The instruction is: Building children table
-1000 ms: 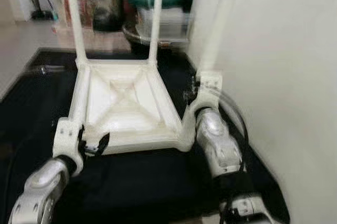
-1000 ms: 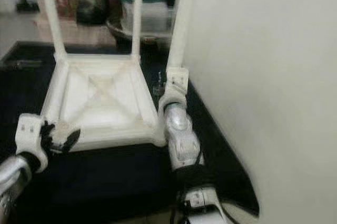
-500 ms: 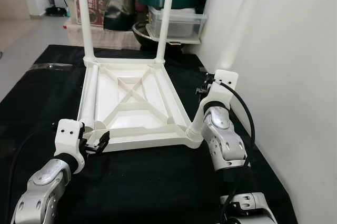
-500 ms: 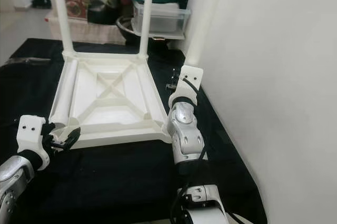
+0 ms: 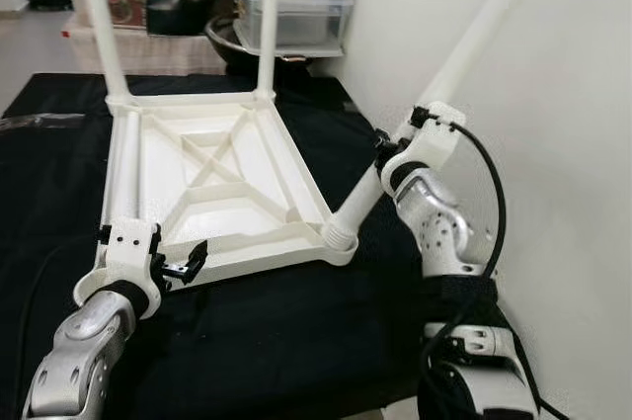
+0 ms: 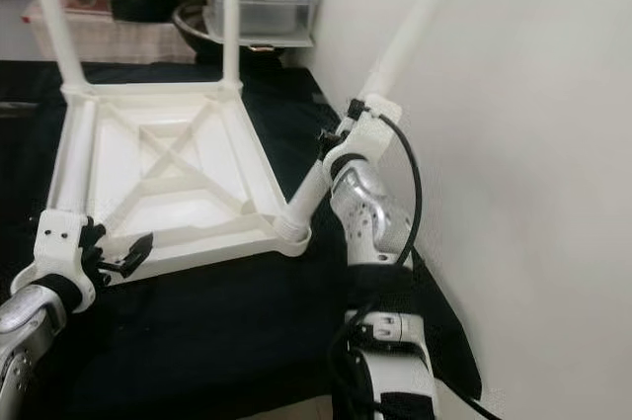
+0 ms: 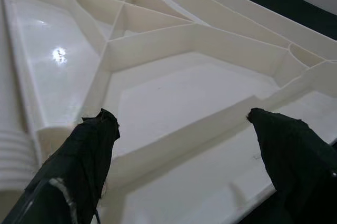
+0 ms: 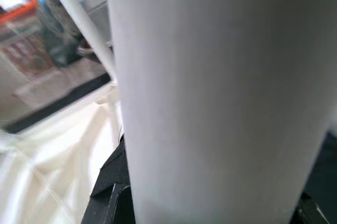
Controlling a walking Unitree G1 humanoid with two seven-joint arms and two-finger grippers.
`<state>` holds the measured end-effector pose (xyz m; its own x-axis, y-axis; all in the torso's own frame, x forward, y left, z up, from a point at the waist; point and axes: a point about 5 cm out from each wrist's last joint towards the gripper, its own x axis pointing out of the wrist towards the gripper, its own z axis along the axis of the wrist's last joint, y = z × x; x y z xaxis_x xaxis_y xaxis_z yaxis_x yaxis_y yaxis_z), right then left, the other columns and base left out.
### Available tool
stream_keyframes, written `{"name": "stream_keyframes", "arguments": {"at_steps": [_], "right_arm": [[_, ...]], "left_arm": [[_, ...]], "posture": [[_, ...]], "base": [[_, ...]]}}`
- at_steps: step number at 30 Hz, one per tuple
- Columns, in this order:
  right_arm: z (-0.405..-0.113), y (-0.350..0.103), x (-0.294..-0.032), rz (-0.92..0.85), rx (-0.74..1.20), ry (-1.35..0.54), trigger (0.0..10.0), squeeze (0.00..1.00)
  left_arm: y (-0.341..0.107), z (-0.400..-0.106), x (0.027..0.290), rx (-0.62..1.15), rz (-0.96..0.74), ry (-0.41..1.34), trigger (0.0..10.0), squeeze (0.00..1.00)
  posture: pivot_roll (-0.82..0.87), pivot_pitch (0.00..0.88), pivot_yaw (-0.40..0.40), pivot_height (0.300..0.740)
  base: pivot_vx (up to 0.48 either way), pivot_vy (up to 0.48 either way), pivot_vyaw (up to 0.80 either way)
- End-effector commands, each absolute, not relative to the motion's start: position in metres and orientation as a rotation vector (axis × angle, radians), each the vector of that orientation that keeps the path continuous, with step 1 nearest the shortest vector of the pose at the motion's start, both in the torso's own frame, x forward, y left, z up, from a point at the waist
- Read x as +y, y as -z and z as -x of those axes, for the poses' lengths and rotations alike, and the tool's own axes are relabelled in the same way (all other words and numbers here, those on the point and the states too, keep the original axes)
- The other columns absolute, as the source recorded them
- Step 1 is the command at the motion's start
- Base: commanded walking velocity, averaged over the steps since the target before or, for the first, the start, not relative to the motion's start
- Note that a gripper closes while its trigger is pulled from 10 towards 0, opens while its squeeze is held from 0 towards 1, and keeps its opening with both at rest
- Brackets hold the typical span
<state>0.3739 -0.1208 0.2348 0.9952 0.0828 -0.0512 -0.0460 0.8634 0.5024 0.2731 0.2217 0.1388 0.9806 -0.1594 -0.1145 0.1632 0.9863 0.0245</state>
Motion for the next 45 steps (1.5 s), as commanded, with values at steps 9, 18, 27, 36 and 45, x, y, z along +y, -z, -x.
{"name": "stream_keyframes", "arguments": {"at_steps": [9, 18, 27, 36, 45], "right_arm": [[-0.367, -0.301, -0.115, -0.693, -0.195, -0.416, 0.0, 0.0], [-0.322, -0.36, -0.097, -0.72, -0.513, -1.011, 0.0, 0.0], [-0.29, -0.366, -0.089, -0.654, -0.572, -1.425, 0.0, 0.0], [-0.278, -0.355, -0.087, -0.579, -0.542, -1.57, 0.0, 0.0], [-0.268, -0.344, -0.086, -0.531, -0.509, -1.71, 0.0, 0.0]], "left_arm": [[-0.146, -0.278, 0.214, 0.085, 0.006, 0.24, 10.0, 0.0], [-0.161, -0.271, 0.199, 0.024, 0.113, 0.414, 10.0, 0.0], [-0.17, -0.262, 0.188, -0.007, 0.198, 0.546, 10.0, 0.0], [-0.175, -0.255, 0.182, -0.01, 0.267, 0.633, 10.0, 0.0], [-0.18, -0.239, 0.168, 0.026, 0.28, 0.856, 10.0, 0.0]], "posture": [[0.09, 0.0, -0.122, 0.74], [0.1, 0.0, -0.121, 0.74], [0.11, 0.0, -0.125, 0.74], [0.11, 0.0, -0.124, 0.74], [0.11, 0.0, -0.122, 0.74]], "base": [[0.0, 0.0, 0.0], [0.0, 0.0, 0.0], [0.0, 0.0, 0.0], [0.0, 0.0, 0.0], [0.0, 0.0, 0.0]]}}
